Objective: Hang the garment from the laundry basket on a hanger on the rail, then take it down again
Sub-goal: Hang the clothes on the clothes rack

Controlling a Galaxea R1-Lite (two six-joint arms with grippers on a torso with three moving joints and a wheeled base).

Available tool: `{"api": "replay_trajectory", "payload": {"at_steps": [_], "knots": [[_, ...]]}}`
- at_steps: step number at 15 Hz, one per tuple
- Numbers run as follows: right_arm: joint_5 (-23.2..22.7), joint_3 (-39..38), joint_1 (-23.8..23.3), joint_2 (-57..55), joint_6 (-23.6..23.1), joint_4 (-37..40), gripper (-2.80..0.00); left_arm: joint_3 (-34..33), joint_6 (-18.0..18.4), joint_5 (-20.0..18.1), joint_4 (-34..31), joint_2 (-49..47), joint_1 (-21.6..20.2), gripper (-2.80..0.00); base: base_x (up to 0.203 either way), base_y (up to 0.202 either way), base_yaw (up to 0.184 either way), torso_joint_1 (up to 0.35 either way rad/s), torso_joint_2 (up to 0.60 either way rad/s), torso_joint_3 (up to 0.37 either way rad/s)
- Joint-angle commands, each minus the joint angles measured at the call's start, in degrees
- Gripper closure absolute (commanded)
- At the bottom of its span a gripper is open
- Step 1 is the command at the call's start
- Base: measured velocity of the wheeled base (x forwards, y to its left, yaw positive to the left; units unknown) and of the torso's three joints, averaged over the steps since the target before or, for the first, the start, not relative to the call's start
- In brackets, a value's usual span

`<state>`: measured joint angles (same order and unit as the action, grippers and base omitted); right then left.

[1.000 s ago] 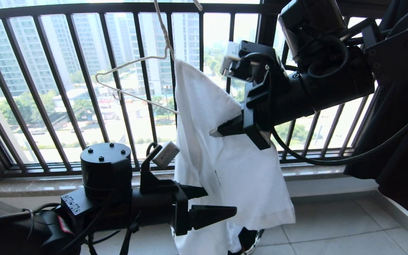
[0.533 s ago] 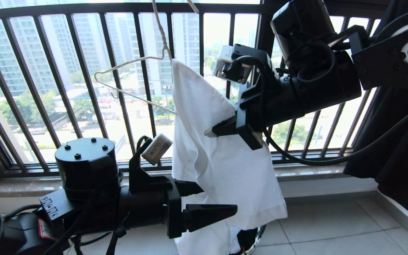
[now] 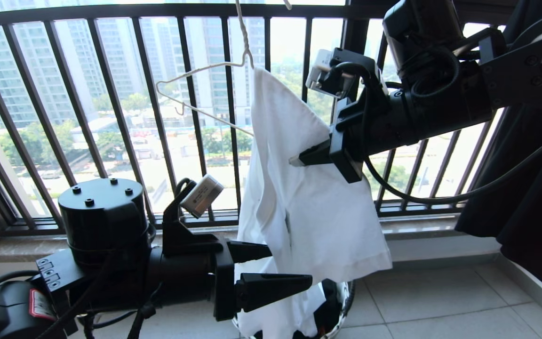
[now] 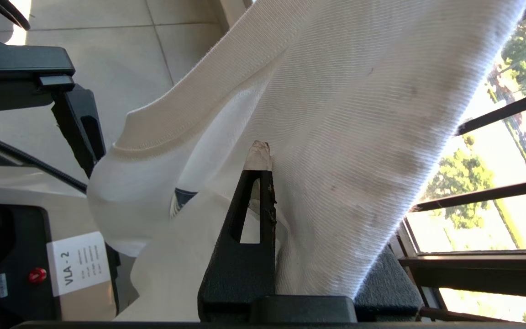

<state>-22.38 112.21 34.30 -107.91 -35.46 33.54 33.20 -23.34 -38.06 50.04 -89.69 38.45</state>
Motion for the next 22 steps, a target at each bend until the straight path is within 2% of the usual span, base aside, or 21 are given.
{"api": "replay_trajectory", "payload": {"at_steps": [1,5,7,10,12,16,19,22], "knots": [[-0.12,0.02,-0.11,-0.08,-0.22,-0.61,0.0,0.21,-0.12,-0.26,-0.23,0.69,0.7,-2.8,0.0,0.0,0.0,0.0,0.0,0.0],[-0.07,0.02,-0.87,-0.11,-0.22,-1.46,0.0,0.27,0.14,-0.21,-1.41,4.23,0.66,-2.8,0.0,0.0,0.0,0.0,0.0,0.0],[-0.03,0.02,-1.73,0.13,-0.31,-1.46,0.0,2.39,1.77,-0.18,-8.41,4.95,0.61,-2.8,0.0,0.0,0.0,0.0,0.0,0.0],[-0.03,0.02,-2.93,0.96,-0.48,-1.28,0.0,8.41,5.87,0.61,-23.91,5.72,0.49,-2.8,0.0,0.0,0.0,0.0,0.0,0.0],[-0.03,0.02,-3.28,1.12,-0.48,-1.28,0.0,10.18,6.55,2.02,-25.96,5.58,-0.94,-2.8,0.0,0.0,0.0,0.0,0.0,0.0],[-0.03,0.02,-3.45,1.3,-0.48,-1.19,0.0,12.7,6.63,2.2,-26.13,4.92,-6.66,-2.8,0.0,0.0,0.0,0.0,0.0,0.0],[0.06,0.02,-3.89,1.3,-0.57,-1.36,0.0,16.02,6.43,2.2,-26.52,3.32,-14.12,-2.8,0.0,0.0,0.0,0.0,0.0,0.0],[0.06,0.02,-4.33,1.49,-0.57,-1.26,0.0,22.42,6.18,2.26,-35.75,2.71,-18.17,-2.8,0.0,0.0,0.0,0.0,0.0,0.0]]}}
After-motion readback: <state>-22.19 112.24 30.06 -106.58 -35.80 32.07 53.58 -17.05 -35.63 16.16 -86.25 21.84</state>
